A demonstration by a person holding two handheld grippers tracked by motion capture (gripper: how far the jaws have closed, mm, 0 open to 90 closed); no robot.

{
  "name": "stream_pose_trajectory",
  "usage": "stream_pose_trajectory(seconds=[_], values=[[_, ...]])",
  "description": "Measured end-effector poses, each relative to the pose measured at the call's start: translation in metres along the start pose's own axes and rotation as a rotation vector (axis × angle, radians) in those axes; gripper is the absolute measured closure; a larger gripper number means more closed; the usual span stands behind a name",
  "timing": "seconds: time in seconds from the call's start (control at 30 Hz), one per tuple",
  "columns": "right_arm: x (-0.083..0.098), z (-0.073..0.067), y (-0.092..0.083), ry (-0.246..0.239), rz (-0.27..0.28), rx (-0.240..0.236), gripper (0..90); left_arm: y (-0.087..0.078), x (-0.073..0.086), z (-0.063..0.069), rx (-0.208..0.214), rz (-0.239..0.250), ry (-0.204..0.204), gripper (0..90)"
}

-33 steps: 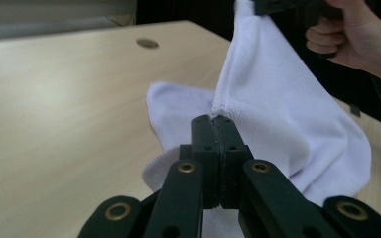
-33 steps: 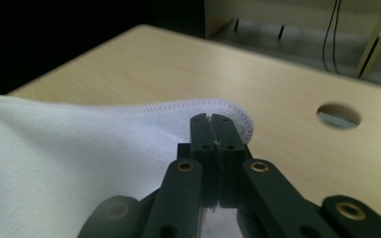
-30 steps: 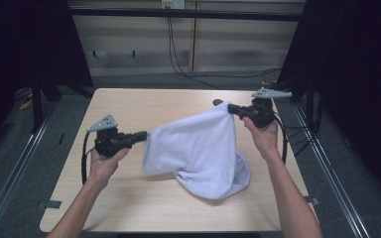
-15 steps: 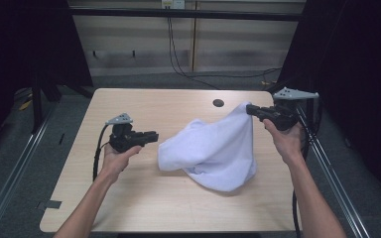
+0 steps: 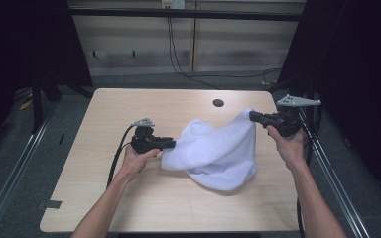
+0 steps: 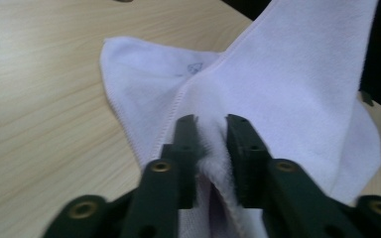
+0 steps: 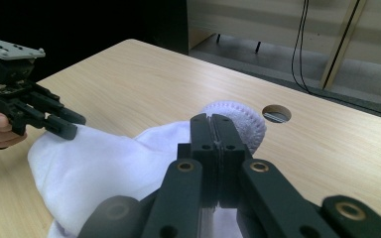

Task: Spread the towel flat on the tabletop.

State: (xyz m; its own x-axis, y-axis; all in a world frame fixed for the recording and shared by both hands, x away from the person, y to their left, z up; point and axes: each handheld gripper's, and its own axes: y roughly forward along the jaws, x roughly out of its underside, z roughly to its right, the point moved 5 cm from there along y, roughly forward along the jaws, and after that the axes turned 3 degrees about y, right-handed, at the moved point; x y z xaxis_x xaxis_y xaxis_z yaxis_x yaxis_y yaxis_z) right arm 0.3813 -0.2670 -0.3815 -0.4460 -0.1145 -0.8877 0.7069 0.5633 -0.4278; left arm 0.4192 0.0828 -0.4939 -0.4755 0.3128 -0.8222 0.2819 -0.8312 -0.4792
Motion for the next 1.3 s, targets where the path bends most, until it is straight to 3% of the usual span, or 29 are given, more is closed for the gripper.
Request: stream_pose_trajectory(seconds=[0.17,0.33,0.37,0.43,0.53,0.6,0.7,0.77,0.83,0.9,1.0,1.07,1.1,1.13,1.23,1.3], values=[[0.001,0.004,-0.003,0.01,0.009,0.009,89.3,-0.016,-0.02,0.005,-0.029,0.068,0.024,84.5],[-0.012,0.013,-0.015,0.027,0.049,0.028,89.3,-0.064,-0.066,0.01,-0.066,0.219,0.051,85.1],[-0.016,0.015,-0.019,0.033,0.067,0.029,89.3,-0.075,-0.076,0.014,-0.079,0.246,0.072,85.6],[-0.025,0.015,-0.029,0.042,0.109,0.02,89.3,-0.098,-0.091,0.025,-0.061,0.292,0.106,86.0],[-0.035,0.006,-0.051,0.034,0.172,-0.02,89.3,-0.129,-0.1,0.051,-0.032,0.334,0.183,86.0],[-0.033,-0.007,-0.066,0.015,0.184,-0.041,89.3,-0.142,-0.091,0.072,-0.017,0.333,0.231,85.9],[-0.01,-0.034,-0.092,-0.005,0.194,-0.099,89.3,-0.149,-0.051,0.1,0.018,0.278,0.27,85.8],[0.019,-0.051,-0.105,-0.004,0.163,-0.133,89.2,-0.146,-0.013,0.111,0.041,0.208,0.271,85.7],[0.057,-0.068,-0.116,-0.012,0.1,-0.151,89.2,-0.142,0.026,0.12,0.083,0.159,0.228,85.7],[0.096,-0.084,-0.126,0.012,0.041,-0.172,89.1,-0.137,0.062,0.132,0.121,0.09,0.214,85.7],[0.151,-0.111,-0.14,0.046,-0.081,-0.206,88.3,-0.136,0.103,0.151,0.187,-0.021,0.215,84.8],[0.177,-0.126,-0.15,0.067,-0.143,-0.224,83.8,-0.139,0.118,0.162,0.223,-0.078,0.237,82.9],[0.185,-0.132,-0.154,0.083,-0.166,-0.237,79.2,-0.141,0.12,0.165,0.24,-0.084,0.23,81.7],[0.19,-0.134,-0.157,0.082,-0.184,-0.216,74.3,-0.143,0.121,0.165,0.252,-0.078,0.221,79.0],[0.181,-0.125,-0.157,0.074,-0.14,-0.174,67.3,-0.149,0.114,0.159,0.249,-0.033,0.209,69.1],[0.173,-0.114,-0.146,0.073,-0.116,-0.157,65.0,-0.148,0.107,0.147,0.234,-0.001,0.177,65.4]])
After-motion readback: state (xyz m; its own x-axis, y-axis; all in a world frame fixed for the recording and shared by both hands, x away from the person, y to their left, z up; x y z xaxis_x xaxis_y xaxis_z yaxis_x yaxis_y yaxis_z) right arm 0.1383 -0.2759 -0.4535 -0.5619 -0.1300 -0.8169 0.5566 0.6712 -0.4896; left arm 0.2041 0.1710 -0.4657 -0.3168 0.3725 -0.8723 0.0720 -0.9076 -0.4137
